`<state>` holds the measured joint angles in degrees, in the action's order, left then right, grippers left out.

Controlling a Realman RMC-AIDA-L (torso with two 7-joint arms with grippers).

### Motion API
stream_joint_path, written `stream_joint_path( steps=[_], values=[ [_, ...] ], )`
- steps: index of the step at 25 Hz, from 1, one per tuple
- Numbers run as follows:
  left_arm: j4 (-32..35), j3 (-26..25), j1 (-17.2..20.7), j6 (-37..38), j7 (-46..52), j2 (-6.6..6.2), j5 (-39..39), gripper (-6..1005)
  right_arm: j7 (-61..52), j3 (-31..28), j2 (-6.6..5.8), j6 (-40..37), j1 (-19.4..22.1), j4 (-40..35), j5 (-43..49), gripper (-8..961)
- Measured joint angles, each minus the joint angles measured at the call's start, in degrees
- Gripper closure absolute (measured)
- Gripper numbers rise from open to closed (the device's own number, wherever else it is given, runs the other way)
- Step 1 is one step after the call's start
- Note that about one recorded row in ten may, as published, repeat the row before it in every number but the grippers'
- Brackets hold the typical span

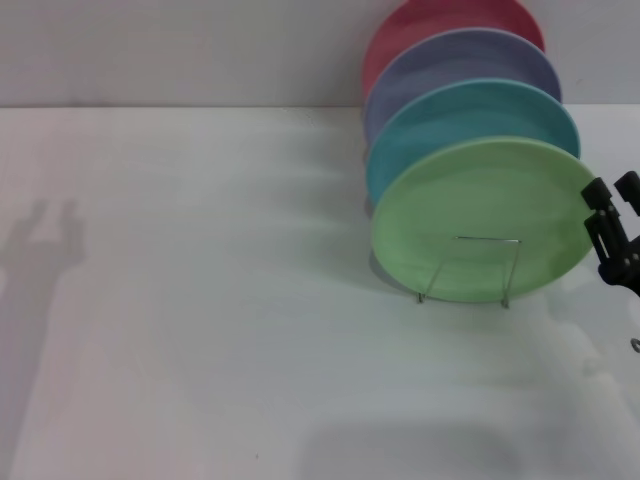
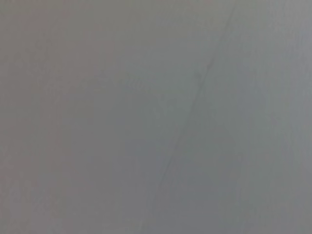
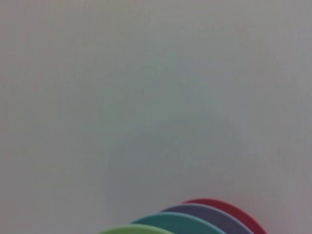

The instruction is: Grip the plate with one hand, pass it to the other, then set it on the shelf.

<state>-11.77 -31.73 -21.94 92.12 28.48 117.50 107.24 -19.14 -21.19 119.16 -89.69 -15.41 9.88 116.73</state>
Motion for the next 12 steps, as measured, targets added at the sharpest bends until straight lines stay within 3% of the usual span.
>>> stream_joint_path(
  steps=[5,9,12],
  values=[
    [0.0,-0.22,0.18,0.04,-0.04,0.05,0.88,619,-1.53,-1.03,-0.05,-8.54,2.53,-0.18,-0.8,555],
    [0.33,-0.42,0.33,0.2,-0.68,0.12,0.89,618,-5.06,-8.51,-0.1,-15.24,6.13,-2.41,-8.86,556],
    [3.59,-0.4,-0.19,0.31,-4.75,0.36,0.86,618,-13.69,-14.35,-0.19,-13.84,5.63,-8.66,-16.36,556]
  ],
)
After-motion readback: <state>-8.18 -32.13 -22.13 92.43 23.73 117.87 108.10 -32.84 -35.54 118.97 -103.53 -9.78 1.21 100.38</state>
